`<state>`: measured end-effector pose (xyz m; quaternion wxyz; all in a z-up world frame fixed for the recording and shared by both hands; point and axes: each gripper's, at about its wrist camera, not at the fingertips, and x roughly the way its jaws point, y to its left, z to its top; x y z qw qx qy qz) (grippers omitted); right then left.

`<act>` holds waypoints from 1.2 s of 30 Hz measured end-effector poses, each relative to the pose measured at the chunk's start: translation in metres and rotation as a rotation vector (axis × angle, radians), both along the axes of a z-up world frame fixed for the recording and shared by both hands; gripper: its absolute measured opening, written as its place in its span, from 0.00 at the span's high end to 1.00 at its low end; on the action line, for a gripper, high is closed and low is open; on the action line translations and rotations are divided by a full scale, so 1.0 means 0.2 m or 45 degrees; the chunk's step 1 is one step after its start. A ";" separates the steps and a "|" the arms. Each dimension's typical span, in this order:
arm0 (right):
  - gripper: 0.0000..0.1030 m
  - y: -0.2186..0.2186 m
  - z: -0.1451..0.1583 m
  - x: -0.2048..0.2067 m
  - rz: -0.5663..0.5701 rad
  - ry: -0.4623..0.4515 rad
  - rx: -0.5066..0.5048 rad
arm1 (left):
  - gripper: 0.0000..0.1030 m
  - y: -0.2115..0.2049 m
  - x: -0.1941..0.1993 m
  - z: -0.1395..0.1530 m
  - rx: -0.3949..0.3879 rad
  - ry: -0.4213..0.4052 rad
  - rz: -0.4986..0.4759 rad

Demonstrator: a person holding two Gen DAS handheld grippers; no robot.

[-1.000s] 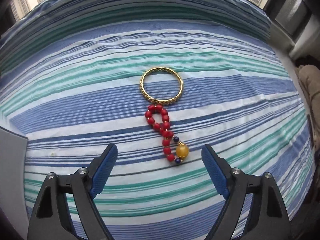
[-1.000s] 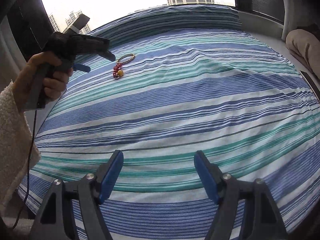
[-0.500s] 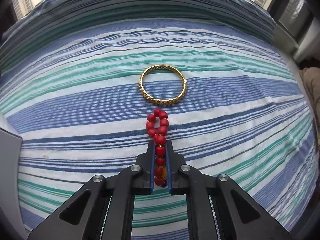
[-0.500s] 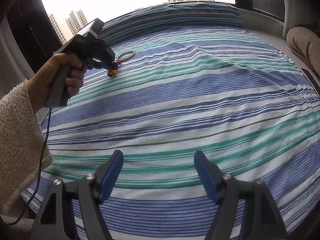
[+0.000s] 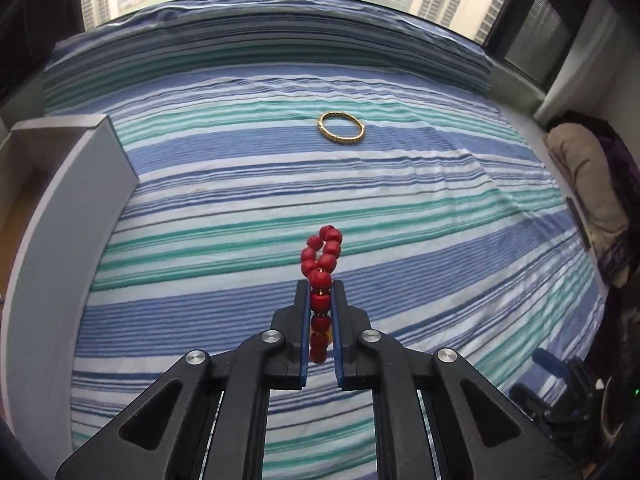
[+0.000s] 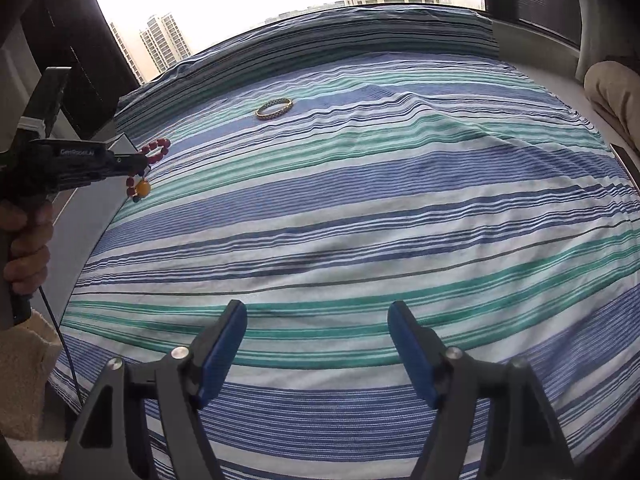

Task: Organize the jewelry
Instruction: 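Hold the red strand with the left tool while the right tool grasps the gold bangle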

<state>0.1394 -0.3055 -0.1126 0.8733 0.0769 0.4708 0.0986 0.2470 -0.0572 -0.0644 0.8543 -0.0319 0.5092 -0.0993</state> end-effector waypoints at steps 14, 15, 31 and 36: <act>0.28 0.33 0.12 0.37 0.470 0.220 0.120 | 0.93 0.30 -0.38 -0.06 -0.012 0.021 0.174; 0.28 0.32 0.14 0.46 0.469 0.202 0.119 | 0.93 0.32 -0.39 -0.06 -0.020 0.024 0.186; 0.72 0.67 0.03 1.74 0.490 0.166 -0.178 | 0.93 0.53 -0.49 -0.07 -0.052 0.025 0.283; 0.75 0.82 -0.12 1.80 0.531 0.192 -0.298 | 0.93 0.58 -0.51 -0.09 -0.064 0.035 0.304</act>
